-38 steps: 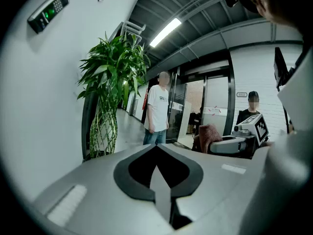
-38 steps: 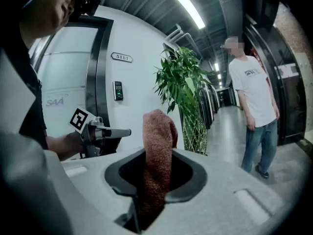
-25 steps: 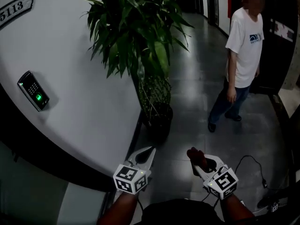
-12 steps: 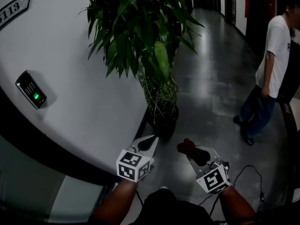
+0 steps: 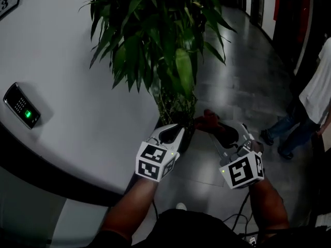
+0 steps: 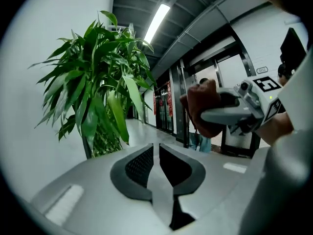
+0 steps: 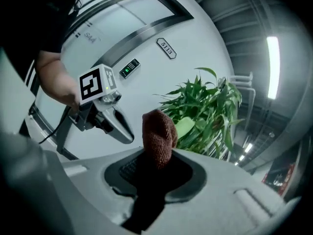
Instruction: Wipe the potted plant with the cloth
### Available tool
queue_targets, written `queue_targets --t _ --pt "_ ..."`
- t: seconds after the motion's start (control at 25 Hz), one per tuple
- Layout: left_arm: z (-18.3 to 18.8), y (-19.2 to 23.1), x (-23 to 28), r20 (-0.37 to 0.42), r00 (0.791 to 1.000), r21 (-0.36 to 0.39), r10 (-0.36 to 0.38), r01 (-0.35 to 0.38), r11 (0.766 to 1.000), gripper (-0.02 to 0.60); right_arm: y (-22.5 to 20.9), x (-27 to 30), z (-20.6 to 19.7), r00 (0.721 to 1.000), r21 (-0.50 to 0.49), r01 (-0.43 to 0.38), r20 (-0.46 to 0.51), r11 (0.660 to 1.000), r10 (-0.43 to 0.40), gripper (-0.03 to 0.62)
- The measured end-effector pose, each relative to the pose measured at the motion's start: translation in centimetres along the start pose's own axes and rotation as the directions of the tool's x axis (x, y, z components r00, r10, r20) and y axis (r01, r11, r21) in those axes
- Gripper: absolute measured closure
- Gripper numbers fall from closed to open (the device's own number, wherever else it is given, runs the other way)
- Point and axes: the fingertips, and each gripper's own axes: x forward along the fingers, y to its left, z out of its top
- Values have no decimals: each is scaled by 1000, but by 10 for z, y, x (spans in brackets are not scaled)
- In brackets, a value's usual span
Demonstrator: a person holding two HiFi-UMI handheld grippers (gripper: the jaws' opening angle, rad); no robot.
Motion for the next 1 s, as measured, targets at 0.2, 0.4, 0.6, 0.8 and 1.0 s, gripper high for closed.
queue_targets --t 0.2,0.4,0.6,0.8,1.0 --pt "18 36 40 14 1000 49 8 -9 999 532 -48 49 28 998 -192 55 16 980 -53 523" --pt "34 73 70 27 998 92 56 -58 994 551 -97 82 49 990 -339 138 13 931 -141 523" --pt "59 60 89 99 995 24 -17 15 1000 563 -130 110 72 985 -470 168 41 867 -168 523" --pt "75 49 102 152 988 16 -10 8 1000 563 -139 136 83 991 -593 132 64 794 -117 523" --pt "84 41 110 181 983 23 15 -19 1000 563 -133 155 80 997 -654 65 66 754 -28 523"
